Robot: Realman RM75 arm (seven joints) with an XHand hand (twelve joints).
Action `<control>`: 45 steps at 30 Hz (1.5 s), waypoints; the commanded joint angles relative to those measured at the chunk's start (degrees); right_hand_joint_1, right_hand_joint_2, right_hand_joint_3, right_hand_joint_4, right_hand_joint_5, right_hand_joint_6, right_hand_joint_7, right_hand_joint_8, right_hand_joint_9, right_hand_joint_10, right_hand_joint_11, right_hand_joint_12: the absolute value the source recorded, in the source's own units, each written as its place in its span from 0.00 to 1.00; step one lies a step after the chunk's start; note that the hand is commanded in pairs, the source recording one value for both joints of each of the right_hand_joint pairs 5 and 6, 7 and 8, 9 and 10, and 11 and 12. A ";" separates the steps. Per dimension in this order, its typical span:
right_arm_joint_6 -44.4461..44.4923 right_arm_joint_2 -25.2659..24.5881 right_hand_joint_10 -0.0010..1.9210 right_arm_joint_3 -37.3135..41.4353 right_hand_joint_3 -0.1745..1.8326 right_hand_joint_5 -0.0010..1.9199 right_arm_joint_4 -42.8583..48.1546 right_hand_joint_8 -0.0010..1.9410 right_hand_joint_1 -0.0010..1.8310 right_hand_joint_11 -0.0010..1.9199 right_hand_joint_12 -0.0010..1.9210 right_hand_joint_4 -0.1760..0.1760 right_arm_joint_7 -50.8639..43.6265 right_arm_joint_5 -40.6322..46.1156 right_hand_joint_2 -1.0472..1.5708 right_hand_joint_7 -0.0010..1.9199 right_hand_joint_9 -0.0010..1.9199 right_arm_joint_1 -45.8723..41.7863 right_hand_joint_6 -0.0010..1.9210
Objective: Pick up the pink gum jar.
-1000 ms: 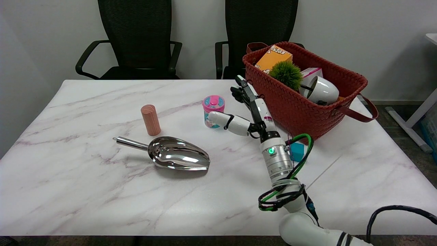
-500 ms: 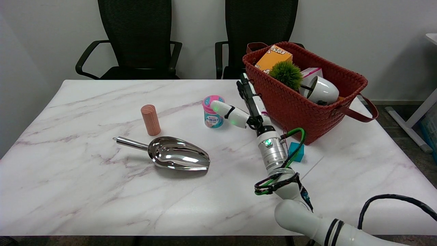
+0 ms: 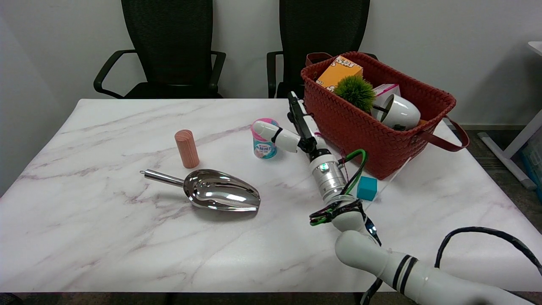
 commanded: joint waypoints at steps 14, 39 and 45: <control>-3.34 -0.99 0.00 0.52 0.00 0.00 -7.99 0.00 0.55 0.06 0.06 0.50 0.57 1.60 0.61 0.00 0.00 6.07 0.00; -3.24 -3.45 0.00 -0.75 0.00 0.00 -15.77 0.00 0.53 0.08 0.08 0.50 4.76 3.70 0.62 0.00 0.00 9.43 0.00; -3.34 -4.63 0.00 -1.56 0.00 0.00 -17.73 0.00 0.52 0.08 0.08 0.50 4.88 3.68 0.62 0.00 0.00 10.56 0.00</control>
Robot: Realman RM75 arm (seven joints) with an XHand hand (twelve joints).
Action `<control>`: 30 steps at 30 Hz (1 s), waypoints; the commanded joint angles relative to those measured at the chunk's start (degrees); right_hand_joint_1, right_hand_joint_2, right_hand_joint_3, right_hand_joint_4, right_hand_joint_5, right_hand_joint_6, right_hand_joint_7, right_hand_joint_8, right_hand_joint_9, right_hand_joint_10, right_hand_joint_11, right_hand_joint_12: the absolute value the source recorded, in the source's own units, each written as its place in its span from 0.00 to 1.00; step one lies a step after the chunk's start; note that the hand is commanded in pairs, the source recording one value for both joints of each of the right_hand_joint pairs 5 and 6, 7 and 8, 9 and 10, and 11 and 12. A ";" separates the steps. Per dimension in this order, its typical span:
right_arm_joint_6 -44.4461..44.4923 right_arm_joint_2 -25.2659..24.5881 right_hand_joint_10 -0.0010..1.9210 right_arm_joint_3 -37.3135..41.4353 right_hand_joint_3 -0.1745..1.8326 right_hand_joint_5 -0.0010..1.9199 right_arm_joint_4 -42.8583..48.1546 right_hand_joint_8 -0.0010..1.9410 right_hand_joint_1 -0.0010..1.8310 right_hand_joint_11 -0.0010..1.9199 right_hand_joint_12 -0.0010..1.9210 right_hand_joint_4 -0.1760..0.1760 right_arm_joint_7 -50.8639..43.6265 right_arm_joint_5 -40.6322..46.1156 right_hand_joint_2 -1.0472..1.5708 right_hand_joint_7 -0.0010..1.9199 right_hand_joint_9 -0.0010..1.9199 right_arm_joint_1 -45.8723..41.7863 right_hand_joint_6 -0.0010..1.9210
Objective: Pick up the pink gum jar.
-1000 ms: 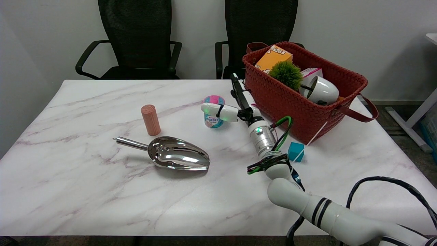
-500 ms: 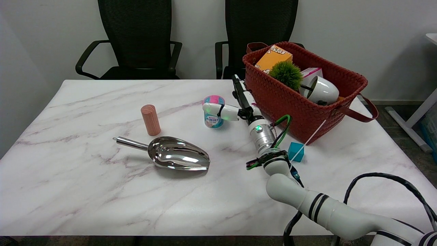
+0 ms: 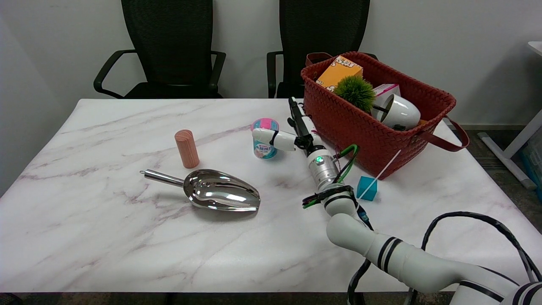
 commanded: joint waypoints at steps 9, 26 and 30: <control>-0.10 -3.35 0.00 -2.43 0.00 0.00 -7.84 0.00 0.50 0.08 0.08 0.50 4.05 0.32 0.63 0.00 0.00 4.20 0.00; -0.17 -4.96 0.00 -2.44 0.00 0.00 -11.81 0.00 0.51 0.08 0.08 0.50 4.05 0.32 0.63 0.00 0.00 5.08 0.00; -0.18 -4.96 0.00 -2.44 0.00 0.00 -12.80 0.00 0.51 0.08 0.08 0.50 4.43 0.32 0.63 0.00 0.00 5.41 0.00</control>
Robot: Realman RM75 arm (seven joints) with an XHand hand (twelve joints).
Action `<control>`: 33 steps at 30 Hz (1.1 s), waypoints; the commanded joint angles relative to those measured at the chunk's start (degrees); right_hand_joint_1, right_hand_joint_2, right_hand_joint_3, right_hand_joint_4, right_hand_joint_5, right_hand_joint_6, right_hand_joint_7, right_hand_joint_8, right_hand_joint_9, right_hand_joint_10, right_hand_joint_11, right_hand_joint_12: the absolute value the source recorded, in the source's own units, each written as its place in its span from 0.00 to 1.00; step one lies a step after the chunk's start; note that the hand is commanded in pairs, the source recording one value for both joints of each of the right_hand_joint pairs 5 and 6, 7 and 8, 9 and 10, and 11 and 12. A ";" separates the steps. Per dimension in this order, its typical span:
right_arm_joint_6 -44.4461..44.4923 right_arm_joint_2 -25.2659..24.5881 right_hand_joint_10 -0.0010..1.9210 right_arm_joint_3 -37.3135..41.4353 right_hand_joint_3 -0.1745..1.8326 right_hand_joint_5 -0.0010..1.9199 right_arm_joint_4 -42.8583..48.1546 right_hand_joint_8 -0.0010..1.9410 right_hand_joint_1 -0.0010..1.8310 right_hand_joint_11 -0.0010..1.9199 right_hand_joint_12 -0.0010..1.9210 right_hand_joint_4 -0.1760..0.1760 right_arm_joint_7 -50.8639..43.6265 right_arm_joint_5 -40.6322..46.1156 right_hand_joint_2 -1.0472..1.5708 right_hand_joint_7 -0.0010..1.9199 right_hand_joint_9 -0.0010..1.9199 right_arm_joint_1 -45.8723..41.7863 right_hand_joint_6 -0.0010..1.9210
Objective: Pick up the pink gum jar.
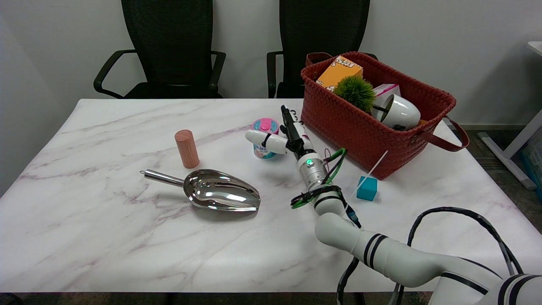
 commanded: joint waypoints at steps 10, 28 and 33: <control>-0.07 -2.55 0.00 -1.20 0.00 0.00 -7.31 0.00 0.50 0.06 0.06 0.50 1.10 0.41 0.64 0.00 0.00 2.98 0.00; 0.48 -3.90 0.00 -1.59 0.00 0.00 -8.61 0.00 0.49 0.04 0.04 0.50 5.82 -0.06 0.65 0.00 0.00 3.54 0.00; 0.64 -4.16 0.00 -1.60 0.00 0.00 -8.77 0.00 0.48 0.02 0.02 0.50 7.09 -0.07 0.66 0.00 0.00 3.62 0.00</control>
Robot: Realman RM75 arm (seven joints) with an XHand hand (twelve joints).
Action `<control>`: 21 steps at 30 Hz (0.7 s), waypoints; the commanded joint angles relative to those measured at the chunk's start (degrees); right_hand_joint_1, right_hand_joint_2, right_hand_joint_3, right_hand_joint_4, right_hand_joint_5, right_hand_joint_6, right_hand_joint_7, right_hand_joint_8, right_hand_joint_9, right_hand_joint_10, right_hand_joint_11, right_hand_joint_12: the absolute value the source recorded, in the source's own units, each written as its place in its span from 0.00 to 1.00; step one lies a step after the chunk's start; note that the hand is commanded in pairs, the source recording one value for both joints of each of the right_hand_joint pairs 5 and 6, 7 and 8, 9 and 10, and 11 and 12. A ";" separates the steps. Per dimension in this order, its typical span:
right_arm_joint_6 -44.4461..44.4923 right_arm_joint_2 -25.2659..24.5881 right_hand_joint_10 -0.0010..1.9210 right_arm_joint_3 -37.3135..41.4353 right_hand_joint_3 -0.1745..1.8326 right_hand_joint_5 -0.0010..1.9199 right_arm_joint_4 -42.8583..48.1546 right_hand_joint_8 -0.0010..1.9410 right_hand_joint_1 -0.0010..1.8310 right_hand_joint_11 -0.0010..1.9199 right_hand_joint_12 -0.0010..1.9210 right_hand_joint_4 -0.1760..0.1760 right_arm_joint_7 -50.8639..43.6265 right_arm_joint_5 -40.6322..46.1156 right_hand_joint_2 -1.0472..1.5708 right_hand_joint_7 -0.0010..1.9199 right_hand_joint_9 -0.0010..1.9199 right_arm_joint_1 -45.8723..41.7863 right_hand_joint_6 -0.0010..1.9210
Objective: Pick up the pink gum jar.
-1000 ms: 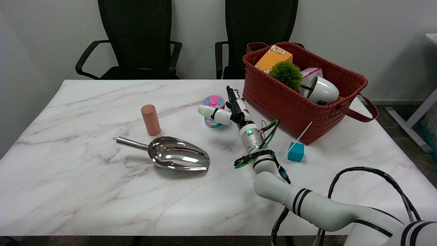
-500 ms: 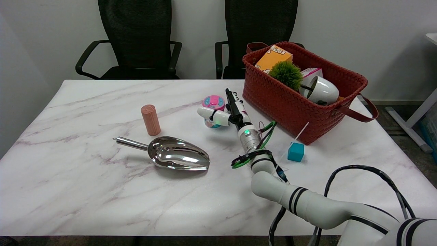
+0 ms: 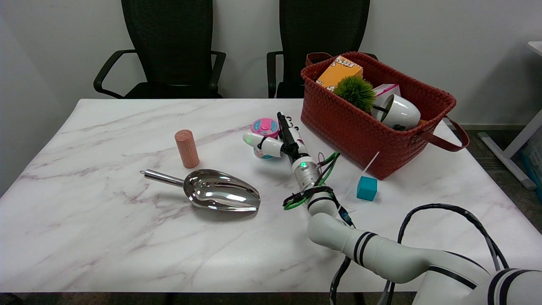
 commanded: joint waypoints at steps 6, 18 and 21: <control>0.70 -1.25 0.00 -0.34 0.00 0.00 -1.02 0.00 0.48 0.02 0.02 0.50 3.55 -0.17 0.66 0.00 0.00 0.60 0.00; 0.14 -1.57 0.00 -1.05 0.00 0.00 -1.01 0.00 0.50 0.04 0.04 0.50 3.62 -0.17 0.66 0.00 0.00 0.76 0.00; 0.14 -1.97 0.00 -1.05 0.00 0.00 -1.40 0.00 0.50 0.04 0.04 0.50 3.63 -0.17 0.66 0.00 0.00 0.83 0.00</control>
